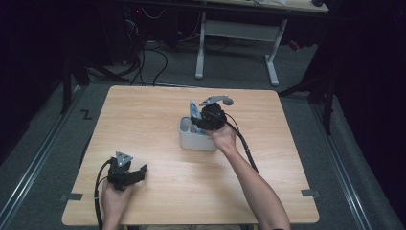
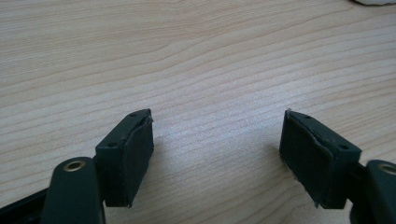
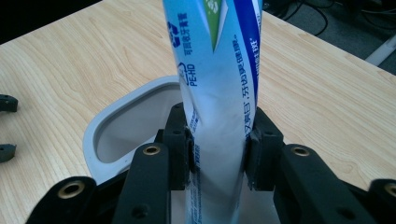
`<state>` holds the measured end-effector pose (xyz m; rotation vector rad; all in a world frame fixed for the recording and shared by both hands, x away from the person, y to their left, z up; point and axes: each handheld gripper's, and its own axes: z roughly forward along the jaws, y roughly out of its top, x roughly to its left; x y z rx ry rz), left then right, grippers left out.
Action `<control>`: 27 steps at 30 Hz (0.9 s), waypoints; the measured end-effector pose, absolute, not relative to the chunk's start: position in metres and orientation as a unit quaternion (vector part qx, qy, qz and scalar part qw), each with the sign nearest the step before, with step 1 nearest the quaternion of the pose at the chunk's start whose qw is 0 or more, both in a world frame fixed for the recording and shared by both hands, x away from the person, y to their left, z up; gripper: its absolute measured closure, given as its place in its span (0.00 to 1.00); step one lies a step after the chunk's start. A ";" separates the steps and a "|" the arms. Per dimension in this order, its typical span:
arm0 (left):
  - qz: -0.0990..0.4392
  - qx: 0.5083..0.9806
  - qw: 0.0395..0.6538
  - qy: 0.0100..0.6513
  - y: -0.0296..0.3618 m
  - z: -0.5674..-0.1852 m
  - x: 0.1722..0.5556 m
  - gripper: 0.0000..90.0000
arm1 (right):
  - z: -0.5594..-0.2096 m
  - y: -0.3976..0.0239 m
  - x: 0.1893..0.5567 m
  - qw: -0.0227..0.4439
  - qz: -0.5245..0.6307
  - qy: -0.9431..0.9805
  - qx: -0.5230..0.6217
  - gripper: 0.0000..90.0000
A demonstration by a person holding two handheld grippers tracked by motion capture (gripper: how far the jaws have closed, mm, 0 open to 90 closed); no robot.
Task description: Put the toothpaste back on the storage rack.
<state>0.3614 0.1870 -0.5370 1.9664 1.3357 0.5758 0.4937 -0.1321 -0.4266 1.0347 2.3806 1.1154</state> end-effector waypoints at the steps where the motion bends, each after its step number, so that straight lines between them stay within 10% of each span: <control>1: 0.221 0.756 0.341 0.513 0.187 -0.537 0.361 0.29 | -0.427 -0.132 0.494 0.157 0.390 0.832 0.363 0.73; 27: 0.221 0.756 0.341 0.513 0.187 -0.537 0.361 0.29 | -0.425 -0.134 0.485 0.173 0.376 0.843 0.343 0.54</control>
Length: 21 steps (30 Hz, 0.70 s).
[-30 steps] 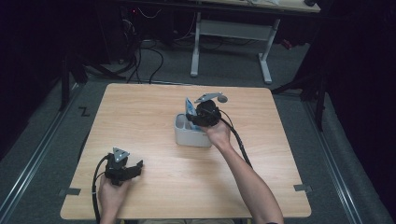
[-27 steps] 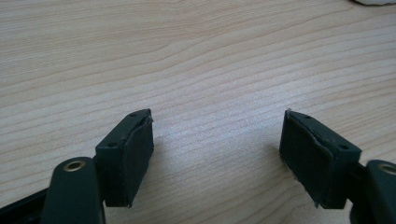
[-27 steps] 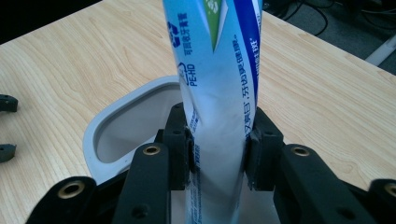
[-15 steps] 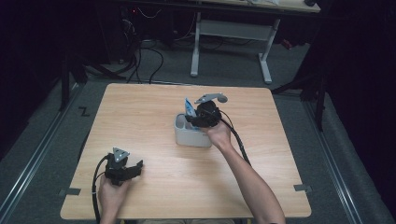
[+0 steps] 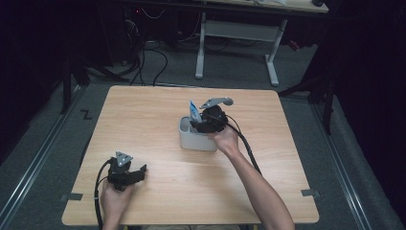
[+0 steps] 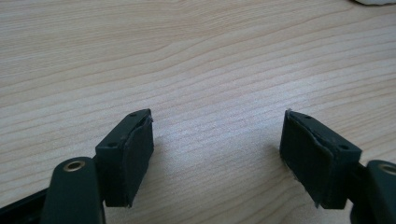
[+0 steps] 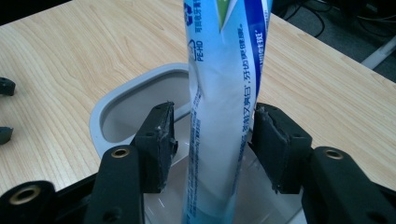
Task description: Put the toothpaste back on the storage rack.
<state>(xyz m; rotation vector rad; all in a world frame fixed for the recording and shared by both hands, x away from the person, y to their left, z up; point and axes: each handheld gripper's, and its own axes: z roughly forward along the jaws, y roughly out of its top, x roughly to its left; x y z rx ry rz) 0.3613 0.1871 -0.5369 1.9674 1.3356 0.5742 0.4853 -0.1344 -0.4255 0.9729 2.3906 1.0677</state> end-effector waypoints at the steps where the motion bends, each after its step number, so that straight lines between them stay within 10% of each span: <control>1: 0.221 0.756 0.341 0.513 0.187 -0.537 0.361 0.29 | -0.425 -0.135 0.485 0.174 0.377 0.843 0.342 0.54; 21: 0.221 0.756 0.340 0.513 0.187 -0.537 0.361 0.29 | -0.419 -0.163 0.475 0.169 0.408 0.822 0.359 0.52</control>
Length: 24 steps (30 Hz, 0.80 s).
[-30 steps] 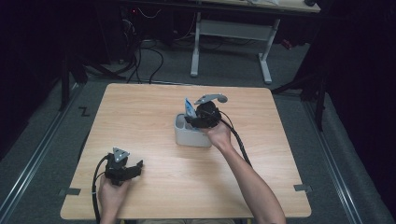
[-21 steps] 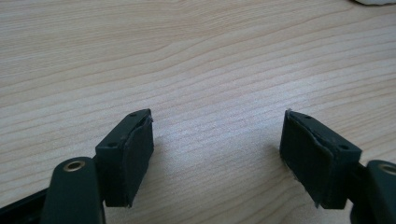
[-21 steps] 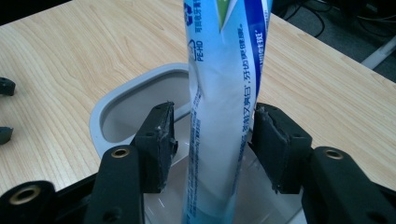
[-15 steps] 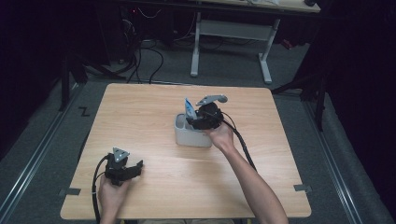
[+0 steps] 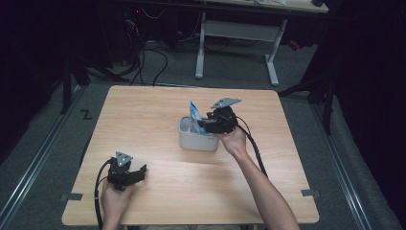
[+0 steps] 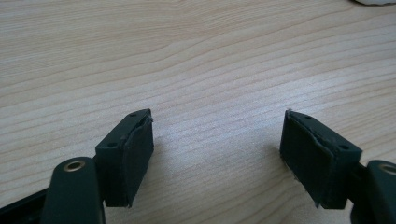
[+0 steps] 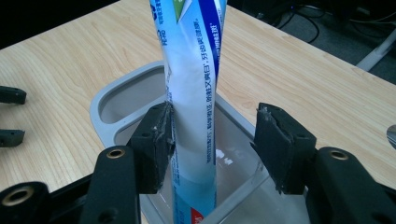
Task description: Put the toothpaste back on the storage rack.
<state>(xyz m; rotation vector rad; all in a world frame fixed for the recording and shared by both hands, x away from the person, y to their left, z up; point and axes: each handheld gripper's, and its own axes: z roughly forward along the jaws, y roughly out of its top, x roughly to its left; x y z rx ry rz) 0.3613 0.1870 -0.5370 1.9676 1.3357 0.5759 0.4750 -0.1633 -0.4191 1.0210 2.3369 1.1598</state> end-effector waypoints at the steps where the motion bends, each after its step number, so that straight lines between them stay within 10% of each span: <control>1: 0.221 0.756 0.341 0.513 0.187 -0.537 0.361 0.29 | -0.418 -0.164 0.474 0.168 0.411 0.821 0.360 0.52; 24: 0.221 0.756 0.340 0.514 0.187 -0.537 0.361 0.29 | -0.406 -0.194 0.458 0.191 0.433 0.803 0.362 0.56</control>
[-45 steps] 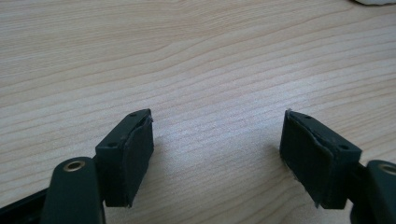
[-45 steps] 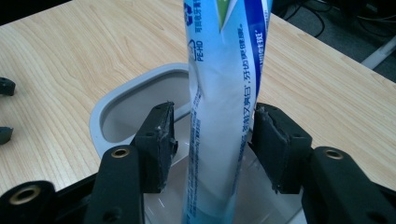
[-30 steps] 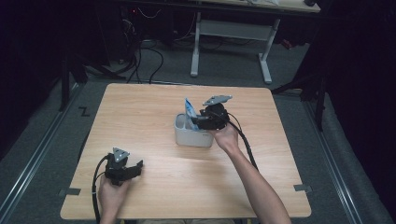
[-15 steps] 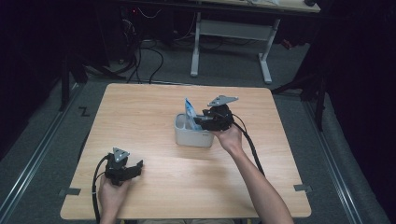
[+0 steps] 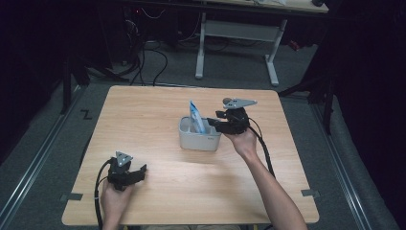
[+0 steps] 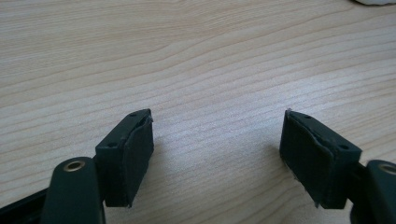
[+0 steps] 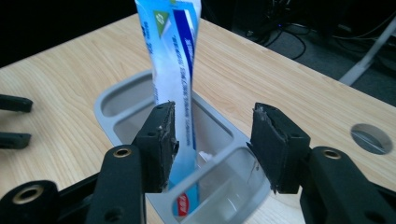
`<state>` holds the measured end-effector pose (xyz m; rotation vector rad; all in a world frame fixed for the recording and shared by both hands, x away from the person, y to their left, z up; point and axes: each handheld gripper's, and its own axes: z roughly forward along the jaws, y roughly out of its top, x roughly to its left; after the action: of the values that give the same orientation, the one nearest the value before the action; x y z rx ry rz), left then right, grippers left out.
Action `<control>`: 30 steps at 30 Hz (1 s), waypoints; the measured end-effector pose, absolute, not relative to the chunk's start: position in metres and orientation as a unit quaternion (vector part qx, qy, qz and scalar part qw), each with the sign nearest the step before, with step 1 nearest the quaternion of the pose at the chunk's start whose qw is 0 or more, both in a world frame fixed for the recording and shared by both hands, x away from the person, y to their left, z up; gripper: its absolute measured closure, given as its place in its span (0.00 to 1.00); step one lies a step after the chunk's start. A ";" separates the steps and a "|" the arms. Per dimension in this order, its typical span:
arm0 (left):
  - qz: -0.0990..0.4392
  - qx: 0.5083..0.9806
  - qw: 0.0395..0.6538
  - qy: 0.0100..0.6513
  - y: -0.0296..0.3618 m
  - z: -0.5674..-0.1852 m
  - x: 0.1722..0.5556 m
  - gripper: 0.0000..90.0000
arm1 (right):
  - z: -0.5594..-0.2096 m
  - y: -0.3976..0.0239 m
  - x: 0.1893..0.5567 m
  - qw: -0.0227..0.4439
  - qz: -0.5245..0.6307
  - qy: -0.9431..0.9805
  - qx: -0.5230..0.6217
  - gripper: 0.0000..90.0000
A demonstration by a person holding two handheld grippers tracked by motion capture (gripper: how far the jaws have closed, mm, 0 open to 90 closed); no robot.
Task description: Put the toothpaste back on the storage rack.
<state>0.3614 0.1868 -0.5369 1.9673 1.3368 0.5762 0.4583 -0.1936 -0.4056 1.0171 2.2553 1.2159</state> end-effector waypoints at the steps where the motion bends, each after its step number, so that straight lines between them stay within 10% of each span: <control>1: 0.221 0.756 0.340 0.514 0.187 -0.537 0.361 0.29 | -0.406 -0.195 0.457 0.191 0.434 0.802 0.363 0.56; 30: 0.221 0.756 0.340 0.513 0.187 -0.537 0.361 0.29 | -0.389 -0.225 0.434 0.194 0.464 0.787 0.358 0.58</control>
<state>0.3612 0.1867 -0.5368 1.9695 1.3367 0.5754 0.4338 -0.2252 -0.3885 1.0034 2.2059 1.3012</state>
